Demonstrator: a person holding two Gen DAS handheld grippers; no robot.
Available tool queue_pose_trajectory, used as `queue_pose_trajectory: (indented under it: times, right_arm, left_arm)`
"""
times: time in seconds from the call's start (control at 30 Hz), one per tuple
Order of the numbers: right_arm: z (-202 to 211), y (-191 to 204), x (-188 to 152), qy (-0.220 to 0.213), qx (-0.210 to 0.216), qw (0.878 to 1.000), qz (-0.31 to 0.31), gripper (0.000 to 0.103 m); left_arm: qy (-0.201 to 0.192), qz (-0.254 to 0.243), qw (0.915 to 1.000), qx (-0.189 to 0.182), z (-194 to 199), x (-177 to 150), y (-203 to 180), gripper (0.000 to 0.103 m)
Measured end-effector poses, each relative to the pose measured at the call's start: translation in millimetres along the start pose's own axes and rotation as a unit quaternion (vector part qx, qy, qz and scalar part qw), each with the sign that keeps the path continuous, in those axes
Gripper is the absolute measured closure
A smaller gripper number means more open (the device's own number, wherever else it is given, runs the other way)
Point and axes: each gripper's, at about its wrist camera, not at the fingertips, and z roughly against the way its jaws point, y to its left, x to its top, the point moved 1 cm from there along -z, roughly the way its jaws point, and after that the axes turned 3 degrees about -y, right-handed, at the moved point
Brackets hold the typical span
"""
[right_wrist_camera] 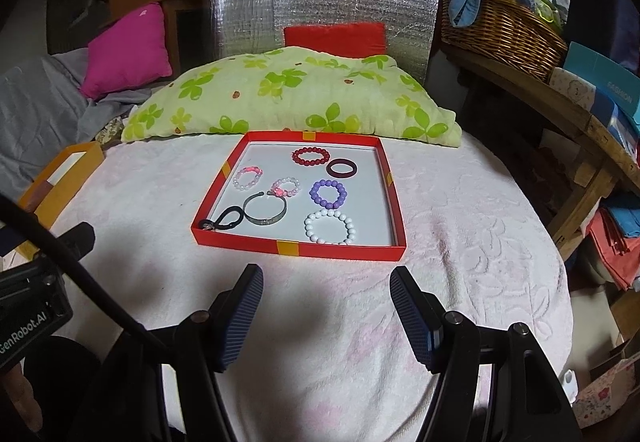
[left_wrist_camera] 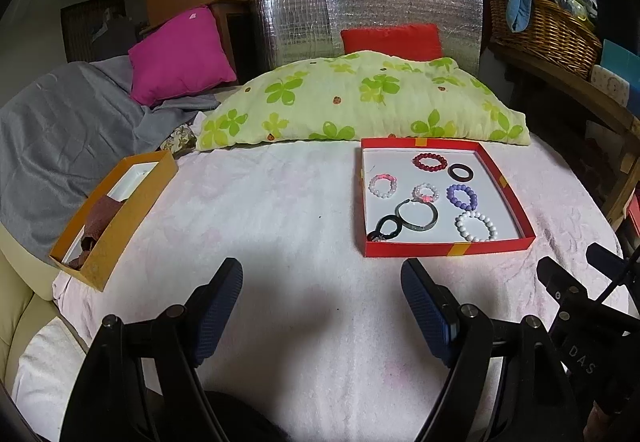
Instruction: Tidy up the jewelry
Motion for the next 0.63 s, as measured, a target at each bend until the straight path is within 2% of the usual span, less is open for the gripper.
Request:
queue_pose_trajectory:
  times: [0.47, 0.63]
  right_arm:
    - [10, -4, 1, -0.009, 0.002, 1.000, -0.002, 0.033]
    - [-4, -31, 6, -0.008, 0.008, 1.000, -0.028, 0.033]
  left_arm:
    - [-0.013, -0.004, 0.9999, -0.002, 10, 0, -4, 0.021]
    - [-0.003, 0.000, 0.9999, -0.013, -10, 0, -2, 0.021]
